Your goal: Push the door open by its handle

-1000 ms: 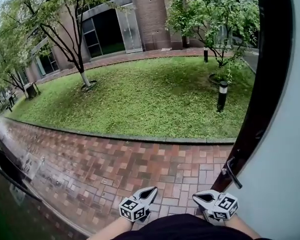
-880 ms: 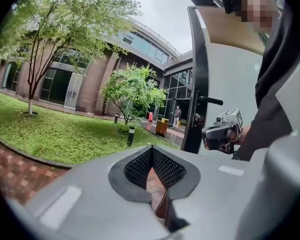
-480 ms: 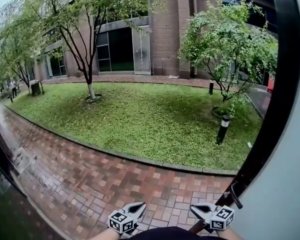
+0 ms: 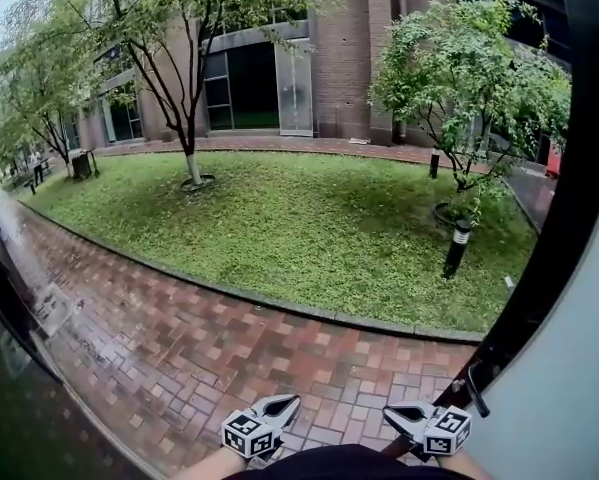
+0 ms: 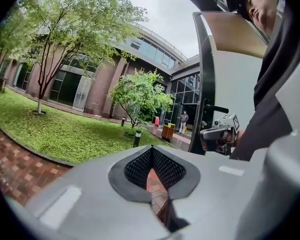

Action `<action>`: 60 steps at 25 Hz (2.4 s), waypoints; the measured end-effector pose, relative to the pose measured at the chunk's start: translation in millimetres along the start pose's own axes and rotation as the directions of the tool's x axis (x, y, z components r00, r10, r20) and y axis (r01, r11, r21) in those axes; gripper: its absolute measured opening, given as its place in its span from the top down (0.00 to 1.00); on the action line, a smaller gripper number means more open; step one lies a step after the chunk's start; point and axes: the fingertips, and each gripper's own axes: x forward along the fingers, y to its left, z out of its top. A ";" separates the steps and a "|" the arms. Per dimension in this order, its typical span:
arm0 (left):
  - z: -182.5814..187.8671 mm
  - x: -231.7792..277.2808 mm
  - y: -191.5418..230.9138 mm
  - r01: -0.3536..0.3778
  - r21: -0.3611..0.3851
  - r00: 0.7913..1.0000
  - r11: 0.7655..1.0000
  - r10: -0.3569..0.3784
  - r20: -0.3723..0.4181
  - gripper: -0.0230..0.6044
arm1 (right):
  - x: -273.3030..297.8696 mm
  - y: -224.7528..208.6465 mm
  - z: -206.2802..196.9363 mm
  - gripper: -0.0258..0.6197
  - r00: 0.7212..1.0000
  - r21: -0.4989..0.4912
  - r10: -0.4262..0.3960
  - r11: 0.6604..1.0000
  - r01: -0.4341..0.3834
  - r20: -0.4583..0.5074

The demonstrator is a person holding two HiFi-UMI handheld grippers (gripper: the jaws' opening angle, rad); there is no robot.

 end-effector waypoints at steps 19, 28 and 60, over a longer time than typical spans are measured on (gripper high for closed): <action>-16.3 -40.7 -89.9 -0.063 0.019 0.998 0.998 0.063 -0.016 0.96 | 4.6 73.7 -37.7 0.96 0.986 -0.007 0.167 0.986 -0.167 -0.028; 8.8 -143.6 -169.2 -0.290 0.088 0.956 0.953 0.284 0.073 0.96 | 16.7 145.4 -23.3 0.96 0.924 -0.034 0.381 0.924 -0.382 -0.029; -93.1 -425.2 -478.3 0.095 -0.067 0.996 0.993 -0.095 0.003 0.96 | -272.7 522.5 -90.5 0.96 0.998 0.051 0.044 0.998 -0.047 0.049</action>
